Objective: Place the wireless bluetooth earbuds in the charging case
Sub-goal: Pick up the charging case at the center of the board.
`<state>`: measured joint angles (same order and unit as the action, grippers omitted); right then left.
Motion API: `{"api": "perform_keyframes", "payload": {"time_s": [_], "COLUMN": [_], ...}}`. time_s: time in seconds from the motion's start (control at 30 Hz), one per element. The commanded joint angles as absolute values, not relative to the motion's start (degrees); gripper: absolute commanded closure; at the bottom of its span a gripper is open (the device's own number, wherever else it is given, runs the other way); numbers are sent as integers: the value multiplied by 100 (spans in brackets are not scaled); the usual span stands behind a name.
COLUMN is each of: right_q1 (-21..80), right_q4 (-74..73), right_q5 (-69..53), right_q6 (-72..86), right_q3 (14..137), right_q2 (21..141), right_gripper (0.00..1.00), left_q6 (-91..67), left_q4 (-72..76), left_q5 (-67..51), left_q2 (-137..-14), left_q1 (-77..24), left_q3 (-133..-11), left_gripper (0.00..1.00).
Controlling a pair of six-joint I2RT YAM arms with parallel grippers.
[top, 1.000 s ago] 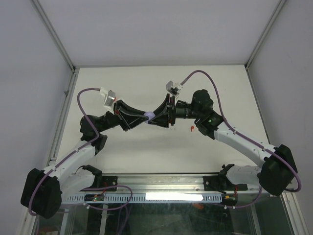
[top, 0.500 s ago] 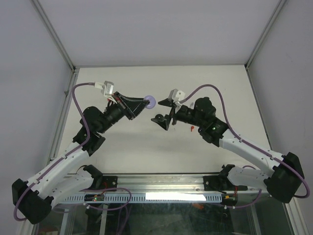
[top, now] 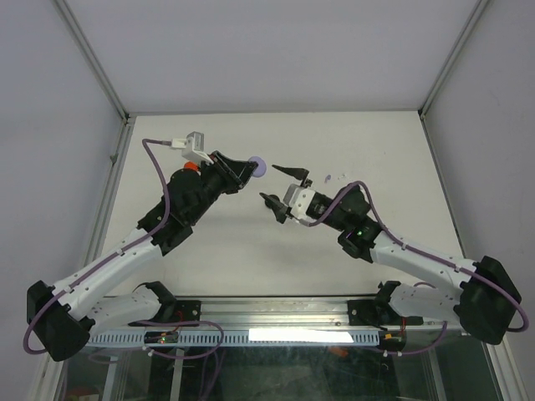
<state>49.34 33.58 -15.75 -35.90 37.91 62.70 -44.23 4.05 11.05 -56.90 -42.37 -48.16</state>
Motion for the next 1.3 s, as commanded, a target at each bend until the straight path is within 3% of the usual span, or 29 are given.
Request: {"api": "perform_keyframes", "payload": {"time_s": [0.0,0.43,0.7,0.93,1.07,1.27], "right_q1": [5146,5460,5685,5809,5810,5796], "right_q4": [4477,5426,5926,6242,6001,5274], "right_q5": [-1178,-314,234,725,713,561], "right_q6": [-4505,-5055,-5881,-6302,-5936,-5074], "right_q3": [3869,4004,4020,4005,4010,4118], "right_q2": [6609,7639,8226,8561,8405,8092], "right_gripper": [28,50,53,63,79,98], "left_q6": [-5084,-5928,-6311,-6347,-6159,-5751], "left_q4": [266,-290,-440,-502,-494,-399], "left_q5": [1590,1700,1617,1712,1854,2059], "left_q2": [-5779,-6076,-6191,-6150,-6009,-5714], "left_q1": [-4296,-4293,-4289,-4290,-4292,-4284], "left_q3": [-5135,-5445,-5455,-5430,-5362,-5230], "left_gripper": [100,100,100,100,87,59]}}
